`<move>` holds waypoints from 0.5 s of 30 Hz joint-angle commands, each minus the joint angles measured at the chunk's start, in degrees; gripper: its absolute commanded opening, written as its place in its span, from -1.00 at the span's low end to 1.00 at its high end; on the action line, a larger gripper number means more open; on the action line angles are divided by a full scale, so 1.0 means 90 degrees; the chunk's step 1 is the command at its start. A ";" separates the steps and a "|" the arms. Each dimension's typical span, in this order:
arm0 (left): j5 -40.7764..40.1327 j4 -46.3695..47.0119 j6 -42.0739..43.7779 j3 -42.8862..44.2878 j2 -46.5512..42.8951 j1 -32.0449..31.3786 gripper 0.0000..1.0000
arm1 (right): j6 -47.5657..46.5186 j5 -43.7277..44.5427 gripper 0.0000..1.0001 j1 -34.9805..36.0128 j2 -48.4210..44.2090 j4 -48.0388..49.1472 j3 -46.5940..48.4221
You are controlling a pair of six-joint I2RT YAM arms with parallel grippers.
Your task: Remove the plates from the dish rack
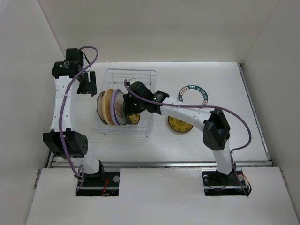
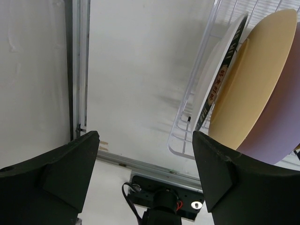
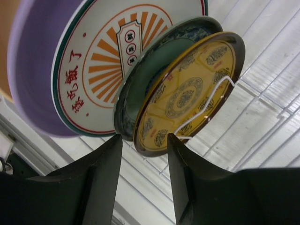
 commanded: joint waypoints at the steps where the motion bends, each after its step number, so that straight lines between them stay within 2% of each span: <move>1: -0.0114 -0.0101 0.0061 -0.0053 -0.0267 0.0030 0.57 | -0.0069 -0.0087 -0.04 0.0058 0.0159 0.0299 0.0565; 6: -0.0114 -0.0101 0.0061 -0.0053 -0.0267 0.0030 0.57 | -0.0011 -0.0028 -0.17 0.0116 0.0471 0.0230 0.0712; 11: -0.0114 -0.0101 0.0061 -0.0111 -0.0208 0.0030 0.57 | 0.0058 0.0469 -0.31 0.0175 0.0803 -0.0149 0.1170; 14: -0.0173 -0.0101 0.0061 -0.0111 -0.0208 0.0030 0.57 | 0.0058 0.0859 -0.52 0.0243 0.0941 -0.0578 0.1550; 15: -0.0173 -0.0101 0.0061 -0.0111 -0.0208 0.0030 0.57 | 0.0058 0.0861 -0.75 0.0243 0.1018 -0.0638 0.1610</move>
